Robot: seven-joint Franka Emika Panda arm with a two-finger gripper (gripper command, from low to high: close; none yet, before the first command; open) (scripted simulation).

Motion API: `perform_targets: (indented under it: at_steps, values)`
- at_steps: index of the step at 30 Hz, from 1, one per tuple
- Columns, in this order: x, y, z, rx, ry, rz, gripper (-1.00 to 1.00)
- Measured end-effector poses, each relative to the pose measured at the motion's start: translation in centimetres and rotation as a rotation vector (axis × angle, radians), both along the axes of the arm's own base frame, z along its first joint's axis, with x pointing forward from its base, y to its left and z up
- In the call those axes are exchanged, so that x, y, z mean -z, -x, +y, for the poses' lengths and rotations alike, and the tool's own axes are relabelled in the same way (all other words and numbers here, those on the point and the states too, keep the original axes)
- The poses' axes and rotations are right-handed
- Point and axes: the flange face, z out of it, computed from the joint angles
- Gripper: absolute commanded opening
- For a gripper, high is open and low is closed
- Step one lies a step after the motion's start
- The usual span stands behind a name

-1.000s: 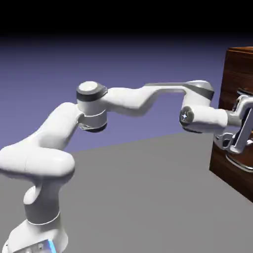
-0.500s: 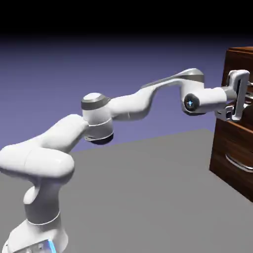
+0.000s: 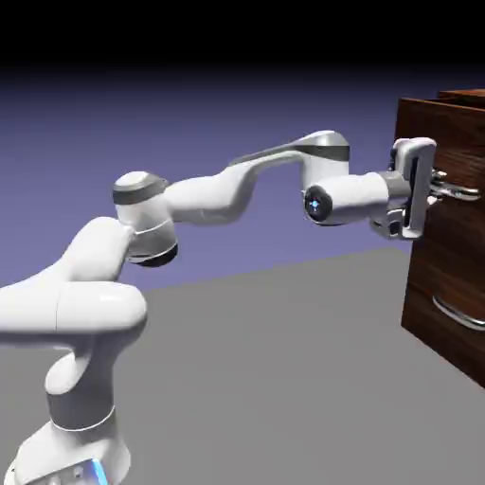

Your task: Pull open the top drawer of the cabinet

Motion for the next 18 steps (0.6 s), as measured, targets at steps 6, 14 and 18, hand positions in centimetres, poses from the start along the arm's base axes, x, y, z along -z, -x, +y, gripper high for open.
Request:
perform_targets:
  at_steps: [6, 14, 18]
  values:
    - [0.0, 6.1, 0.0, 0.0, 0.0, 0.0, -1.0]
    - [0.0, 15.1, 0.0, 0.0, 0.0, 0.0, -1.0]
    - [0.0, 16.6, 0.0, 0.0, 0.0, 0.003, 1.0]
